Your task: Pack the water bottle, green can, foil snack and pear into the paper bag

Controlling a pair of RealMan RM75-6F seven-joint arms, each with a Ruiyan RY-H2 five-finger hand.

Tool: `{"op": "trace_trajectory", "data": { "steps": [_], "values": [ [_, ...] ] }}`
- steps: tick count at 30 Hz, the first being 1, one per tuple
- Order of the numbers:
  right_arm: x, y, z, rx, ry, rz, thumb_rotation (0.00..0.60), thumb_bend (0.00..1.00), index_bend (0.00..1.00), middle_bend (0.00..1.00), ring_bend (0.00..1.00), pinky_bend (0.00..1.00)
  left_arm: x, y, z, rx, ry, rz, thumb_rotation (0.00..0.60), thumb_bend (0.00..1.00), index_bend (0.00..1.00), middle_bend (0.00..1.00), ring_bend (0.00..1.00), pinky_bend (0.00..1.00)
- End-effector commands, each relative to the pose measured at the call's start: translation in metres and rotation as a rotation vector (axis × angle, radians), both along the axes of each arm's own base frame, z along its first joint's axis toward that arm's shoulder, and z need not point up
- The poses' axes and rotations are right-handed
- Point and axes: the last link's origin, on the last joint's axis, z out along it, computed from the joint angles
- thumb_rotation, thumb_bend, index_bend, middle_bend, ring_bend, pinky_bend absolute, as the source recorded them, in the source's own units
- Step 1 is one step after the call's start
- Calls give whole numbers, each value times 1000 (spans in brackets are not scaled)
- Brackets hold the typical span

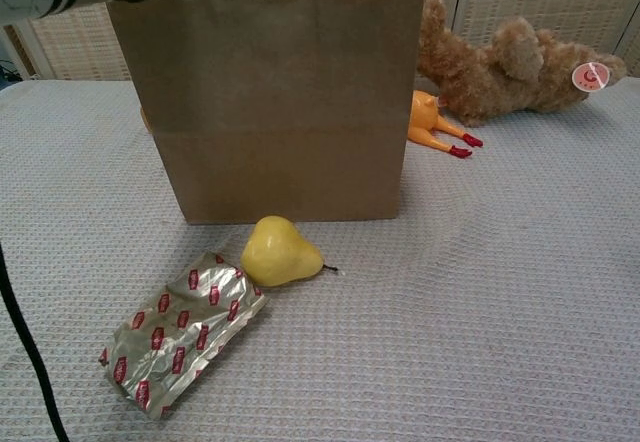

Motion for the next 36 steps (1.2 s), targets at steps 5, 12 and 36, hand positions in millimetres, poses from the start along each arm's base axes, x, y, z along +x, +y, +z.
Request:
{"op": "trace_trajectory", "data": {
  "steps": [5,12,36],
  "values": [
    [0,1,0,0,-1,4,600,22,0,0,0,0,0,-2,0,3,16,-17,600,392,0,0,0,31],
    [0,2,0,-3,3,8,600,22,0,0,0,0,-5,-4,14,21,-3,-2,600,391,0,0,0,29],
    [2,5,-5,-8,18,24,600,21,0,0,0,0,-179,-78,125,176,221,167,600,418,0,0,0,109]
  ]
}}
